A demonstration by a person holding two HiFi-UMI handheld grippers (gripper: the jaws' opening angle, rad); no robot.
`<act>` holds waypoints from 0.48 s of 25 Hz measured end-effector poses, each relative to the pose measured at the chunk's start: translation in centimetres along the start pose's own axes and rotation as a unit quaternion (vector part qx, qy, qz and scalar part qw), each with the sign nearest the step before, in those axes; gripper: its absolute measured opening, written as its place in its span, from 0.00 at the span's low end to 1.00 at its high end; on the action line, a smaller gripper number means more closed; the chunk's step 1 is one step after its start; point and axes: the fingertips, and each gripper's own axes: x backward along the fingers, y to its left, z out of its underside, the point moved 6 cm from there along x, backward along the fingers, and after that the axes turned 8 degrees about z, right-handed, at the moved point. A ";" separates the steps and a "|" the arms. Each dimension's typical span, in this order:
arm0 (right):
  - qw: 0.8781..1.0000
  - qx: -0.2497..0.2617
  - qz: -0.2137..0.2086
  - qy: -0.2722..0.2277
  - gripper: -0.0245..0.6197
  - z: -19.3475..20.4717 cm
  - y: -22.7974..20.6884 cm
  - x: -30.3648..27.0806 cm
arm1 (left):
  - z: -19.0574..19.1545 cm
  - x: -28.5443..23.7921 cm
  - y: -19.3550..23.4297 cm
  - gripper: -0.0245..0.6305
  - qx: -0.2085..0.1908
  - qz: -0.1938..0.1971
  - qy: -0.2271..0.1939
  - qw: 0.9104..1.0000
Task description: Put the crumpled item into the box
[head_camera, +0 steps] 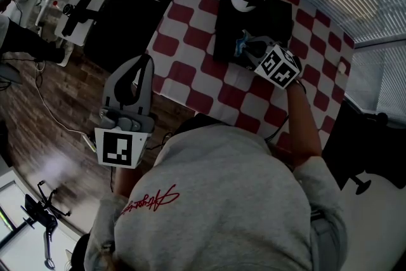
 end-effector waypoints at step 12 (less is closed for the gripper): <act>1.000 -0.010 -0.001 -0.009 0.17 0.1 -0.2 0.2 | -0.4 0.3 0.2 0.07 -0.006 -0.008 -0.011 1.000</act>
